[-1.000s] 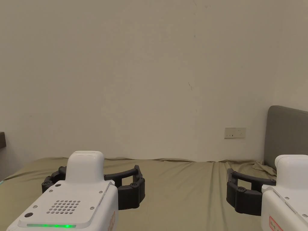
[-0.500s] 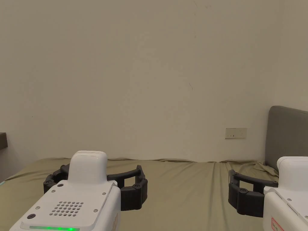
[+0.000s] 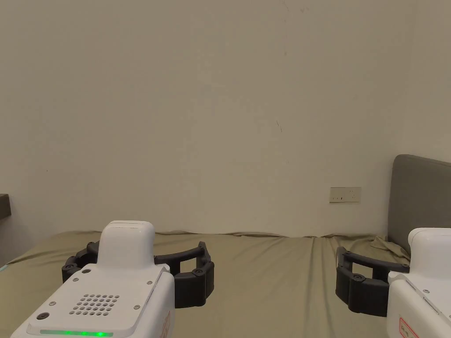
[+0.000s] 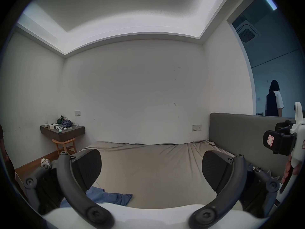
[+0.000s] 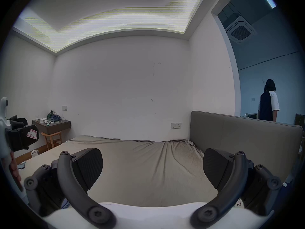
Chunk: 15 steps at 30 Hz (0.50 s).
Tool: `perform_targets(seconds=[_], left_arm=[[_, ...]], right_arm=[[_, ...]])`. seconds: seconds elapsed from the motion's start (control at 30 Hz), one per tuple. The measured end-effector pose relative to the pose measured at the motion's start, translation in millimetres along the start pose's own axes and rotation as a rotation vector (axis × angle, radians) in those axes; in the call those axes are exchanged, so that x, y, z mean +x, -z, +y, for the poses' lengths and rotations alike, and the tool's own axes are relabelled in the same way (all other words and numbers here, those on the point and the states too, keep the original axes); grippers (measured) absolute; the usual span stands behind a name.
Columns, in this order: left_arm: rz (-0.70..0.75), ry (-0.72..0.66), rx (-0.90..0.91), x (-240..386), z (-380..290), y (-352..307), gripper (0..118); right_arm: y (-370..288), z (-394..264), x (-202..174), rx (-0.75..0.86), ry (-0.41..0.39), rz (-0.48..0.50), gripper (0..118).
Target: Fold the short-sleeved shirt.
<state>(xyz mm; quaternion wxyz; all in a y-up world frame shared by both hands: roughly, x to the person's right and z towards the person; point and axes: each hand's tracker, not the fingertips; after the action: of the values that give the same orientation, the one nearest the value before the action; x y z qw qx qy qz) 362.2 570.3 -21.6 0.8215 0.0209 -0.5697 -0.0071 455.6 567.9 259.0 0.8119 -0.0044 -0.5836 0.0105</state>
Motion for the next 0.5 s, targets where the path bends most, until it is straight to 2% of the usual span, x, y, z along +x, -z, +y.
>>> perform_targets(seconds=[0.27,0.4,0.43,0.47,0.5], left_arm=[[0.003,-0.002,0.009,1.8,-0.6,-0.9,118],[0.015,0.060,-0.010,3.5,-4.7,-0.6,118],[-0.012,0.080,-0.005,4.1,-6.1,-2.0,110],[-0.033,0.084,0.004,5.4,-7.1,-4.0,75],[-0.031,0.072,0.004,6.2,-7.4,-4.4,15]], right_arm=[[-0.9,-1.1,3.2,0.023,0.038,0.012,118],[-4.4,-0.8,6.2,0.037,0.046,0.026,118],[-5.5,0.3,6.9,0.022,0.051,0.035,118],[-7.4,0.4,6.6,0.024,0.050,0.046,106],[-8.5,-0.7,5.5,0.035,0.043,0.050,39]])
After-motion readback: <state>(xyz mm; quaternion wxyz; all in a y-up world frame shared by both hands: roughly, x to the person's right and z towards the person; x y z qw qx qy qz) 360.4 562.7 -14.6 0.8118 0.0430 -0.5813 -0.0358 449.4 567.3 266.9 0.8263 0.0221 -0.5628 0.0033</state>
